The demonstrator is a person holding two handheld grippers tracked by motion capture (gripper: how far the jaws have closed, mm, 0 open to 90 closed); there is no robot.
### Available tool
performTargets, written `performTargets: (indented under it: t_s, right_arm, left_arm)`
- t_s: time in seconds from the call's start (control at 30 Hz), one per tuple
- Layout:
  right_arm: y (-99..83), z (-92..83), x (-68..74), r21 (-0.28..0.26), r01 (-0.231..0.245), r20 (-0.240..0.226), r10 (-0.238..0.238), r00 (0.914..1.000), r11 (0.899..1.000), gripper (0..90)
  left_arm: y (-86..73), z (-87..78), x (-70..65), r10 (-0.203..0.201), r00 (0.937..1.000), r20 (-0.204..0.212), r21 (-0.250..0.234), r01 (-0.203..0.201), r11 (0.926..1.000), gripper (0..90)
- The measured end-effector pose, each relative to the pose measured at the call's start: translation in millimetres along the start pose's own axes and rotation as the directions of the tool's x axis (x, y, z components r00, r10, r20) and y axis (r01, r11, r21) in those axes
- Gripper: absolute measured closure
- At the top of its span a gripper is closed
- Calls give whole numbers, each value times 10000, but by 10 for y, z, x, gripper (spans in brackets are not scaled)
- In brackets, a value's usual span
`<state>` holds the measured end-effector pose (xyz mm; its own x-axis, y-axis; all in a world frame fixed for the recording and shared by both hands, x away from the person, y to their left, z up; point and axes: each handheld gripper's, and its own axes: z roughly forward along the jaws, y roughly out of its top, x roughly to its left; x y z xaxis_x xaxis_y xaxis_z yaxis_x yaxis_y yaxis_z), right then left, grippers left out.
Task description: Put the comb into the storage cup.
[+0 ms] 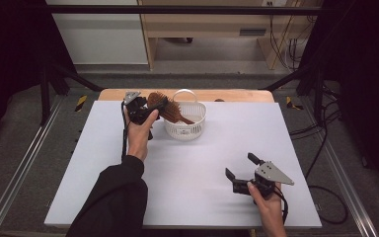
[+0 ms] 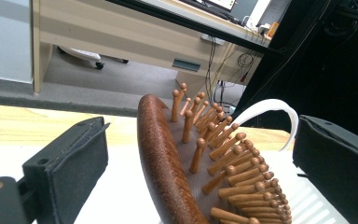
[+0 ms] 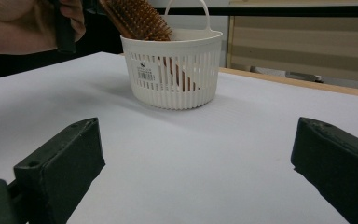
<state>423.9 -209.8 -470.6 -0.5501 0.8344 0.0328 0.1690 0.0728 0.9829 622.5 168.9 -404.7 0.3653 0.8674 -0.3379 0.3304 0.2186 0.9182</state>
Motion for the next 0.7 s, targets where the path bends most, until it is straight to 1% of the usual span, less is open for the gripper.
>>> performTargets:
  t_s: [0.23,0.47,0.57,0.67,0.7]
  right_arm:
    - [0,1,1,3,8,0,-8,10000,10000,24]
    - [-1,2,2,6,17,-2,-17,10000,10000,24]
    - [-2,5,4,12,14,-7,-14,10000,10000,24]
    - [0,3,8,-1,35,-8,-35,10000,10000,24]
    - [0,4,8,1,29,-4,-29,10000,10000,24]
  left_arm:
    - [1,-20,-6,61,10000,25,-29,-61,10000,34]
    - [-6,-69,6,123,9999,-55,-117,-123,9999,34]
    - [-8,-91,4,268,9996,-133,-64,-268,9996,34]
    - [-2,-116,9,237,9997,-101,-122,-239,9996,34]
    - [0,-123,7,304,9995,-69,-86,-305,9995,34]
